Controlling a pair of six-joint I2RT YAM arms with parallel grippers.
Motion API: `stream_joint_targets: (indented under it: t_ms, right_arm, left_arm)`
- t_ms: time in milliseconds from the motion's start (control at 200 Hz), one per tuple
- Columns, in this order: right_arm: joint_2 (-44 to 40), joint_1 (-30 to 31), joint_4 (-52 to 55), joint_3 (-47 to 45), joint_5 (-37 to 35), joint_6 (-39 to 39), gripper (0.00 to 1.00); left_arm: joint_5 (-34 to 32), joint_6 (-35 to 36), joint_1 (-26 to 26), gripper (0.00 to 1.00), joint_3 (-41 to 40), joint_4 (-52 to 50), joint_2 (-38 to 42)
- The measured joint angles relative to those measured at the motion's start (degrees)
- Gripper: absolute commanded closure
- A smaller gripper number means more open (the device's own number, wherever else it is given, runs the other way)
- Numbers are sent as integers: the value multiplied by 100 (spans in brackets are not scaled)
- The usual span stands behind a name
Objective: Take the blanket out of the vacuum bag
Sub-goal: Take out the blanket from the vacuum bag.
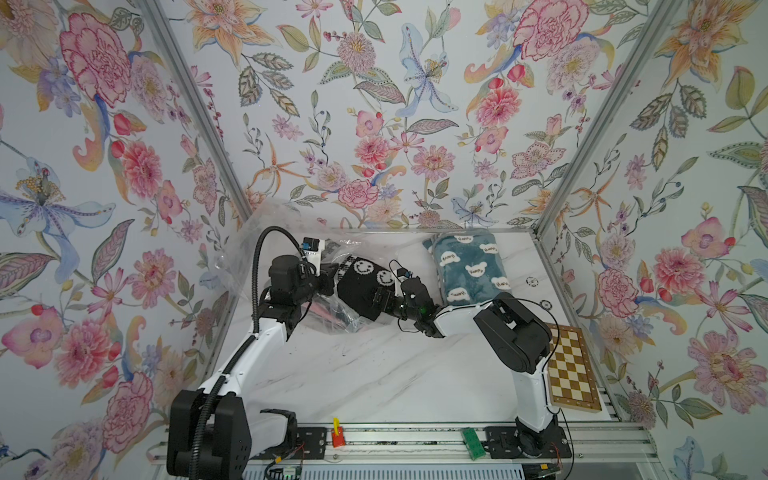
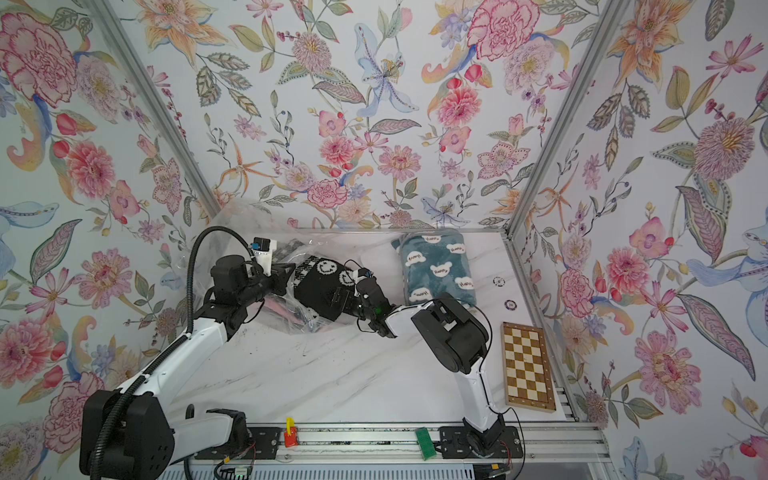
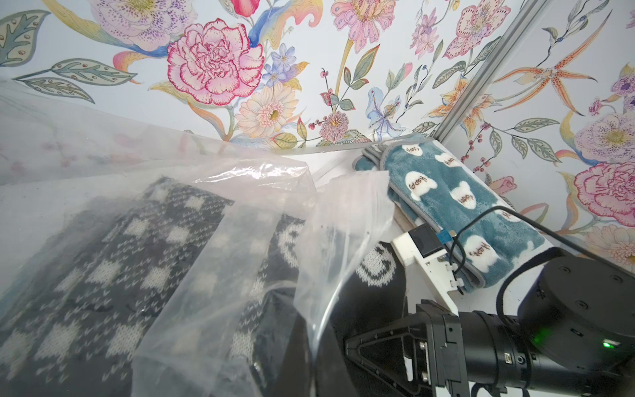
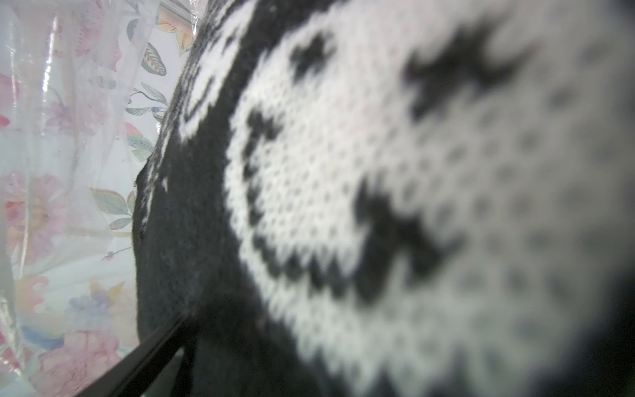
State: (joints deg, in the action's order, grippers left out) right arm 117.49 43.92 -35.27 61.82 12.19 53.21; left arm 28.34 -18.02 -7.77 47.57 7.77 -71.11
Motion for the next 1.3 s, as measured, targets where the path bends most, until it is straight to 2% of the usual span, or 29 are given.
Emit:
stream_joint_targets:
  t_ms: [640,1021,1301]
  right_arm:
    - [173,-160,-225,85,28,146,1]
    - [-199,-203,-151,83,4,-28,1]
    - [-859,-201,122,85,-15,-254,1]
  left_arm:
    - [2,0,0,96,0,0,0]
    - [2,0,0,96,0,0,0]
    - [22,0,0,96,-2,0,0]
